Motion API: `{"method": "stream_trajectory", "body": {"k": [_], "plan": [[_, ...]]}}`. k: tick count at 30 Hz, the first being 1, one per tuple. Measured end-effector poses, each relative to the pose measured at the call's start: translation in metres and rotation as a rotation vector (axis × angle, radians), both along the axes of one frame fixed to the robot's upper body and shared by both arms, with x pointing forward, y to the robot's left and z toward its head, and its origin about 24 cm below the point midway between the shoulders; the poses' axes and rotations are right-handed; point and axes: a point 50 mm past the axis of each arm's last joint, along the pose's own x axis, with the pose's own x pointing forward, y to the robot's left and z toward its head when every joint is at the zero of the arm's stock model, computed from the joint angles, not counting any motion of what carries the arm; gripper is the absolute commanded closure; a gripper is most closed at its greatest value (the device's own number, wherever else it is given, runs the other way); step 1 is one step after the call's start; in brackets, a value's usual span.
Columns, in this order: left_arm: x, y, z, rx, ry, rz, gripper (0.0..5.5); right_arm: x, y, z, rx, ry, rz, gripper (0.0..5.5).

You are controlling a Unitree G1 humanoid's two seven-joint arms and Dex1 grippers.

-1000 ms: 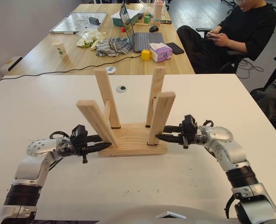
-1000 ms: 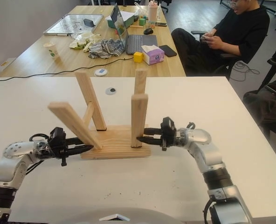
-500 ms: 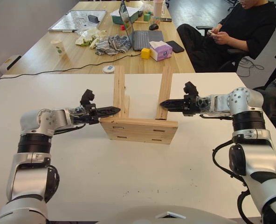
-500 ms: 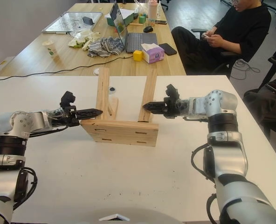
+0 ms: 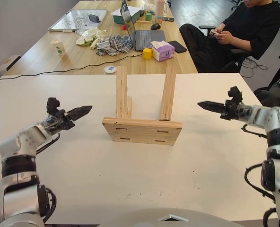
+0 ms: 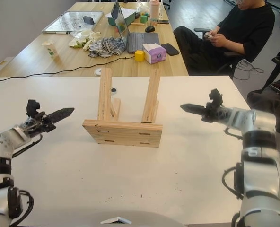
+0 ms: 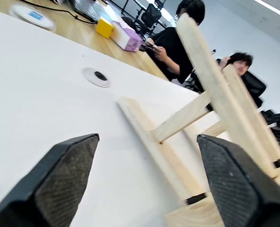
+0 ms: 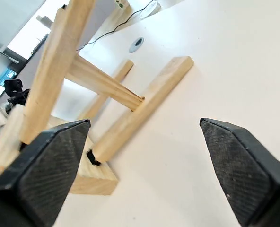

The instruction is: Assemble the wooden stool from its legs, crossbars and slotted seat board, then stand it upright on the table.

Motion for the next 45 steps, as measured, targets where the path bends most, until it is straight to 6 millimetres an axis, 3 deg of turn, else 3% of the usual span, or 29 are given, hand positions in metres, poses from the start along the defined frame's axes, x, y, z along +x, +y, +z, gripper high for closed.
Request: {"method": "stream_trajectory", "body": {"k": [4, 8, 11, 14, 20, 23, 29, 31, 37, 45], "plan": [[-0.028, 0.002, -0.017, 0.224, -0.122, -0.096, 1.69, -0.025, 0.001, -0.024, -0.142, -0.158, 0.176, 1.22], [-0.054, -0.016, -0.039, 0.423, -0.197, -0.344, 1.69, -0.048, 0.020, -0.038, -0.318, -0.388, 0.474, 1.22], [-0.063, -0.032, -0.045, 0.483, -0.262, -0.505, 1.69, -0.057, 0.037, -0.038, -0.406, -0.590, 0.641, 1.22], [-0.058, -0.044, -0.045, 0.474, -0.335, -0.524, 1.69, -0.057, 0.061, -0.043, -0.362, -0.700, 0.669, 1.22], [-0.027, -0.048, -0.033, 0.495, -0.410, -0.474, 1.69, -0.056, 0.073, -0.052, -0.347, -0.712, 0.675, 1.22], [-0.022, -0.047, -0.036, 0.506, -0.402, -0.478, 1.69, -0.048, 0.071, -0.050, -0.374, -0.715, 0.660, 1.22], [-0.006, -0.074, -0.035, 0.490, -0.474, -0.552, 1.69, -0.028, 0.082, -0.044, -0.362, -0.751, 0.613, 1.22], [-0.003, -0.074, -0.035, 0.488, -0.471, -0.552, 1.69, -0.026, 0.083, -0.042, -0.358, -0.755, 0.615, 1.22], [-0.002, -0.072, -0.032, 0.467, -0.464, -0.592, 2.57, -0.024, 0.107, -0.045, -0.245, -0.712, 0.658, 2.16], [-0.004, -0.070, -0.027, 0.450, -0.449, -0.649, 3.60, -0.019, 0.104, -0.040, -0.209, -0.673, 0.646, 3.32]]}}
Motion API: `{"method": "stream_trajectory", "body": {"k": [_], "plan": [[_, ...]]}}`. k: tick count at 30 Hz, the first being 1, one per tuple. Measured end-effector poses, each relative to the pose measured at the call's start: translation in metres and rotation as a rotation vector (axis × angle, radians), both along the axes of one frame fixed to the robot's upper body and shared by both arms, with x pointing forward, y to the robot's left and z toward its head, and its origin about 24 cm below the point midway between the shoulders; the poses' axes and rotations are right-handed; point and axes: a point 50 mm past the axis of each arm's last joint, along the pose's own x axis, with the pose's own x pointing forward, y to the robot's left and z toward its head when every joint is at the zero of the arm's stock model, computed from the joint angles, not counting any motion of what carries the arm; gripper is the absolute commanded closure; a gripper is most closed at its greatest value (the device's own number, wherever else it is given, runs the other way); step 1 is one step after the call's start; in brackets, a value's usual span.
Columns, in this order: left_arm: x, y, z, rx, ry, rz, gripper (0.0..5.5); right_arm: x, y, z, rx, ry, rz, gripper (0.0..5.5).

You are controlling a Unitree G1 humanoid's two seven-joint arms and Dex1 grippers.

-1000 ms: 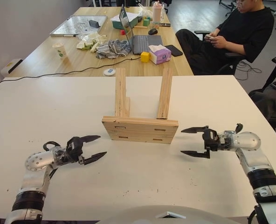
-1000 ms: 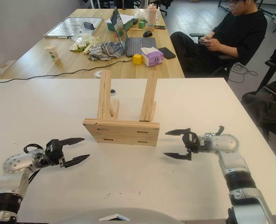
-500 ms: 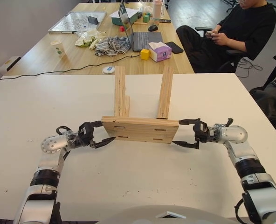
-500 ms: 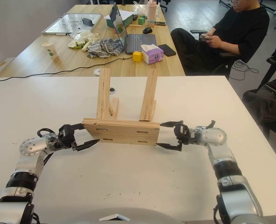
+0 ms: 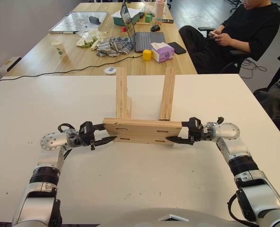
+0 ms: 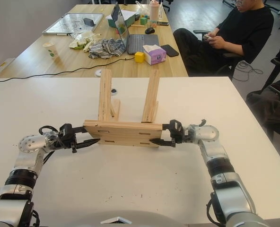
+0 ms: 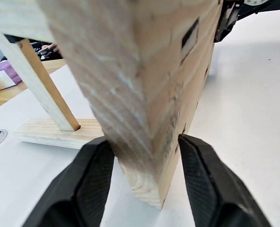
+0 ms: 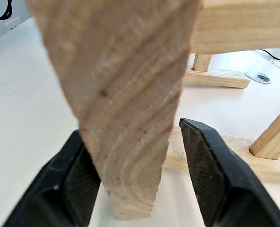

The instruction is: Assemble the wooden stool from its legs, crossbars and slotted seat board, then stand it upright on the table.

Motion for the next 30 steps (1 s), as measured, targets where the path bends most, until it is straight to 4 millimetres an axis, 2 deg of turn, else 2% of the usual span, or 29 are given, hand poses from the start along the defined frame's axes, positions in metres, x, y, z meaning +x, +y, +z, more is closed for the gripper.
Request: {"method": "stream_trajectory", "body": {"k": [3, 7, 10, 13, 15, 17, 20, 23, 26, 30], "plan": [[-0.003, -0.002, 0.000, -0.003, 0.008, -0.025, 3.86, 0.000, 0.001, 0.001, 0.002, 0.018, 0.004, 3.81], [-0.001, -0.001, 0.003, -0.035, 0.084, -0.004, 3.87, 0.001, 0.002, 0.004, 0.039, 0.141, -0.014, 3.85], [0.005, 0.001, 0.022, -0.084, 0.105, 0.013, 3.87, 0.004, 0.004, 0.016, 0.093, 0.259, -0.036, 3.85], [0.018, 0.004, 0.047, -0.182, 0.148, 0.070, 3.86, 0.019, 0.005, 0.039, 0.158, 0.358, -0.061, 3.85], [0.037, 0.004, 0.074, -0.357, 0.191, 0.146, 3.84, 0.041, 0.004, 0.073, 0.275, 0.401, -0.098, 3.85], [0.056, -0.001, 0.096, -0.505, 0.257, 0.192, 3.84, 0.058, 0.003, 0.099, 0.432, 0.491, -0.141, 3.85], [0.082, -0.017, 0.109, -0.668, 0.366, 0.244, 3.84, 0.077, 0.001, 0.121, 0.604, 0.553, -0.241, 3.85], [0.108, -0.035, 0.118, -0.826, 0.470, 0.328, 3.84, 0.097, 0.002, 0.130, 0.799, 0.660, -0.399, 3.85], [0.132, -0.051, 0.126, -0.999, 0.592, 0.485, 3.84, 0.114, 0.009, 0.137, 0.958, 0.816, -0.572, 3.92], [0.151, -0.064, 0.134, -1.166, 0.710, 0.684, 4.01, 0.127, 0.019, 0.142, 1.103, 1.002, -0.738, 4.09]]}}
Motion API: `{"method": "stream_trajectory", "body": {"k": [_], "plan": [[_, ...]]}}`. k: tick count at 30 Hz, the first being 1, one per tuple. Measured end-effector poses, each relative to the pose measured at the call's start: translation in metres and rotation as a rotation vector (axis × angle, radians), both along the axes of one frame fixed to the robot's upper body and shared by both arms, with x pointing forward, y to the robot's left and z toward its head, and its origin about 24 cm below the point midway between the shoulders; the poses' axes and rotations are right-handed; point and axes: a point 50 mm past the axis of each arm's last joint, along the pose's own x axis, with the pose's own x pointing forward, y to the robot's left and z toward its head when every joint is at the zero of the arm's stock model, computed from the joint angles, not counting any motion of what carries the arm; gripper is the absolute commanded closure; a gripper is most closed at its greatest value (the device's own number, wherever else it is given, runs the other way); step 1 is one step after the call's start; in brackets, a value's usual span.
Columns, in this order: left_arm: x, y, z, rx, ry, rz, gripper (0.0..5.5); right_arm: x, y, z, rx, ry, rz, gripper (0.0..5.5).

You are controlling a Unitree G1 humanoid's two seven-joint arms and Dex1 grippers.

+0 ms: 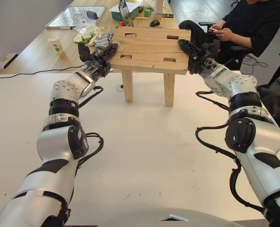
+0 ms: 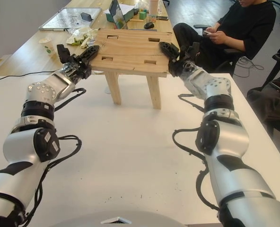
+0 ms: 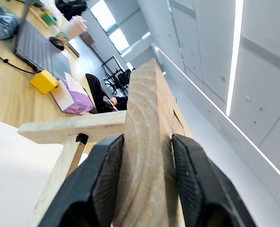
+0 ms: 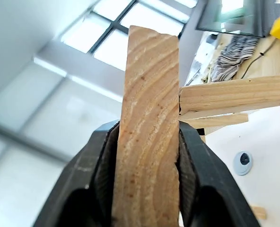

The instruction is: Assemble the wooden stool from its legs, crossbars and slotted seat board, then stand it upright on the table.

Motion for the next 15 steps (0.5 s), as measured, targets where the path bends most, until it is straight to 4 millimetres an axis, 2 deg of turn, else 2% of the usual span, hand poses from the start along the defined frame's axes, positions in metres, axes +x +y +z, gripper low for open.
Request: {"method": "stream_trajectory", "body": {"k": [2, 4, 6, 12, 14, 15], "plan": [[0.007, -0.005, 0.002, -0.077, 0.104, 0.088, 3.64, 0.007, 0.006, -0.001, 0.074, 0.128, -0.083, 3.67], [0.012, -0.006, -0.002, -0.111, 0.225, 0.172, 3.27, 0.015, -0.008, -0.001, 0.121, 0.256, -0.295, 3.27], [0.012, -0.002, -0.002, -0.091, 0.231, 0.195, 3.00, 0.017, -0.017, 0.005, 0.147, 0.264, -0.371, 2.97], [0.013, -0.004, 0.000, -0.073, 0.225, 0.177, 2.20, 0.018, -0.015, 0.009, 0.125, 0.270, -0.397, 2.03], [0.012, 0.006, 0.000, -0.073, 0.218, 0.214, 1.90, 0.018, -0.016, 0.010, 0.140, 0.251, -0.391, 1.69], [0.011, 0.018, 0.001, -0.084, 0.207, 0.263, 1.73, 0.018, -0.016, 0.011, 0.151, 0.235, -0.382, 1.51]]}}
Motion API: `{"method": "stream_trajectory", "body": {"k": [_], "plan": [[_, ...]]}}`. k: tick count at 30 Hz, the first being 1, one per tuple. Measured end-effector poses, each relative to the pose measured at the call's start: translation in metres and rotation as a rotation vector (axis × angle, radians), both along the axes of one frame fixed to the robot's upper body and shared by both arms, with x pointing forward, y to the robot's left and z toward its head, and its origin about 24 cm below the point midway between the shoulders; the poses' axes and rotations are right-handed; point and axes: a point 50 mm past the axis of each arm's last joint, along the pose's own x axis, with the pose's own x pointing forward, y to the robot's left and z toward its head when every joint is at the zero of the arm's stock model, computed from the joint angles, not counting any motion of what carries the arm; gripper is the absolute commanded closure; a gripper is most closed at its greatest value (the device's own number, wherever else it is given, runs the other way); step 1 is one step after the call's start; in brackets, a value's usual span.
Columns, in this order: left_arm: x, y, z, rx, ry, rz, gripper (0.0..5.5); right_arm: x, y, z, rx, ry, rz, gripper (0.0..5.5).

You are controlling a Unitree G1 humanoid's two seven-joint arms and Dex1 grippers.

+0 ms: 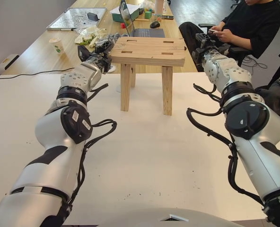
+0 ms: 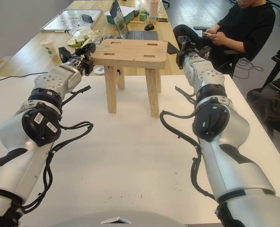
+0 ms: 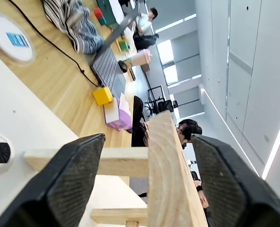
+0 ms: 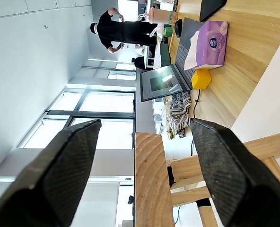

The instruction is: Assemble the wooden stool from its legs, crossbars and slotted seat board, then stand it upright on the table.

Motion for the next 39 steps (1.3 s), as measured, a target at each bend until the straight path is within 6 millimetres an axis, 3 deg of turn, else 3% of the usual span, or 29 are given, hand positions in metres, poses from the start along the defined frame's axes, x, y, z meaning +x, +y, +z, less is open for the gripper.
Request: {"method": "stream_trajectory", "body": {"k": [3, 5, 7, 10, 12, 14, 16, 17, 21, 39], "plan": [[-0.006, 0.040, 0.003, -0.040, -0.073, 0.154, 1.26, 0.000, 0.000, 0.001, 0.000, -0.033, 0.010, 0.99], [-0.015, 0.072, 0.003, 0.021, -0.126, 0.288, 0.93, -0.001, -0.007, -0.002, -0.042, -0.075, -0.046, 0.75], [-0.030, 0.106, -0.009, 0.254, -0.115, 0.447, 0.93, -0.005, -0.027, -0.020, -0.201, -0.130, -0.170, 0.75], [-0.058, 0.131, -0.037, 0.880, -0.035, 0.652, 0.93, -0.020, -0.045, -0.052, -0.623, -0.222, -0.299, 0.75], [-0.076, 0.127, -0.063, 1.074, -0.049, 0.669, 0.93, -0.033, -0.044, -0.079, -0.802, -0.237, -0.317, 0.75], [-0.105, 0.107, -0.102, 1.197, -0.091, 0.614, 0.93, -0.054, -0.032, -0.121, -0.863, -0.225, -0.292, 0.75], [-0.132, 0.086, -0.132, 1.207, -0.082, 0.561, 0.93, -0.076, -0.013, -0.150, -0.959, -0.245, -0.257, 0.75], [-0.138, 0.083, -0.138, 1.211, -0.069, 0.554, 0.93, -0.082, -0.009, -0.156, -1.009, -0.256, -0.238, 0.75], [-0.141, 0.087, -0.119, 1.245, -0.118, 0.609, 0.93, -0.085, -0.003, -0.150, -1.049, -0.285, -0.280, 0.75], [-0.138, 0.077, -0.121, 1.233, -0.089, 0.549, 0.93, -0.088, 0.002, -0.158, -1.109, -0.243, -0.244, 0.75]]}}
